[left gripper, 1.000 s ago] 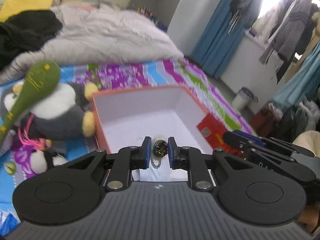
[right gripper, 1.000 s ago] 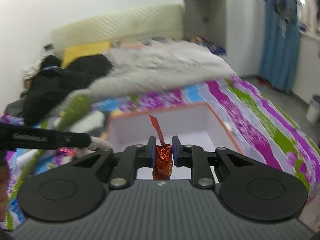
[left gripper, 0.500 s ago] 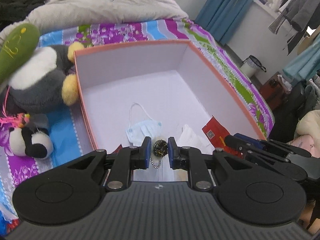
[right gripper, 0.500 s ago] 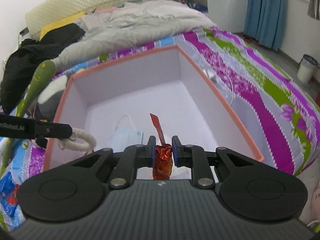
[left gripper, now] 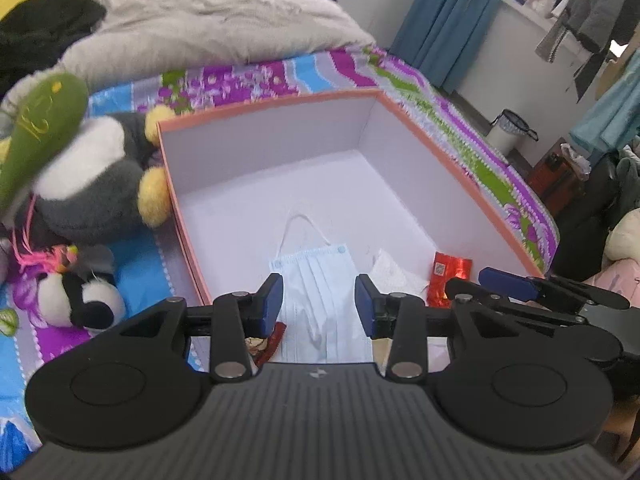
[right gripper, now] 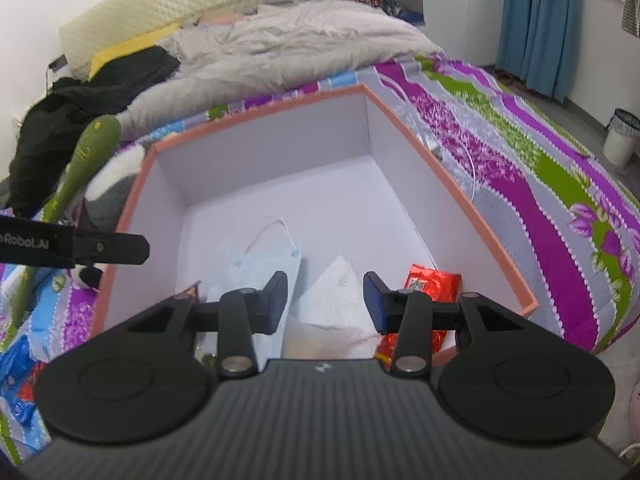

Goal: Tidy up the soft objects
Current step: 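Withdraw both open tools from the box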

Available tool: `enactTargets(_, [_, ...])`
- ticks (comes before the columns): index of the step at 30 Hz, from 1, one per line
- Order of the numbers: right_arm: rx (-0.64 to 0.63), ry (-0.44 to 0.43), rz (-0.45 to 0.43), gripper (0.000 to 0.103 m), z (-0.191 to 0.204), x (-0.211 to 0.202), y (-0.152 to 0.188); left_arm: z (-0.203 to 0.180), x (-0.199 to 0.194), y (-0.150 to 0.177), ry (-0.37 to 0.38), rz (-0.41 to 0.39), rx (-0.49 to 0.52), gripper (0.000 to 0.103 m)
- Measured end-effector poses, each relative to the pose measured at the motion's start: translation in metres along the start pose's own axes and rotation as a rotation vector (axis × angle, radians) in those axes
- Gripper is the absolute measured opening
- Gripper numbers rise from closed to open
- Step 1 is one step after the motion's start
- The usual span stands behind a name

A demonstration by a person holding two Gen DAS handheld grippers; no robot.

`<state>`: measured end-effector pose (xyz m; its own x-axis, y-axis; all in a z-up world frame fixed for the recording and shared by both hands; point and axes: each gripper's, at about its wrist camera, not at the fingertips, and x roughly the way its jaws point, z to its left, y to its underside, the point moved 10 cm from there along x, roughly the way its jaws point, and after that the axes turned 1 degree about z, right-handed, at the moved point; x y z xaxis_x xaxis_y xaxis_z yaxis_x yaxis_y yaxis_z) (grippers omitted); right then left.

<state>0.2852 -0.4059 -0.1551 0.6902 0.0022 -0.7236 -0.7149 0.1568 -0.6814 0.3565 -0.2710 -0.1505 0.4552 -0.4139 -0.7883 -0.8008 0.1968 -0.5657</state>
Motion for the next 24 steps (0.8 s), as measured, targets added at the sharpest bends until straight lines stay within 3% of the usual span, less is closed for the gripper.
enactTargets(12, [-0.028,-0.08,-0.18,0.045,0.031,-0.063,-0.023,-0.007,-0.076,-0.002,0.002,-0.167,0.033,0.045])
enactTargets(24, [-0.082,-0.147,-0.282,0.045,0.069,-0.106,-0.024,0.006,-0.132,0.02,-0.02,-0.255,0.007,0.045])
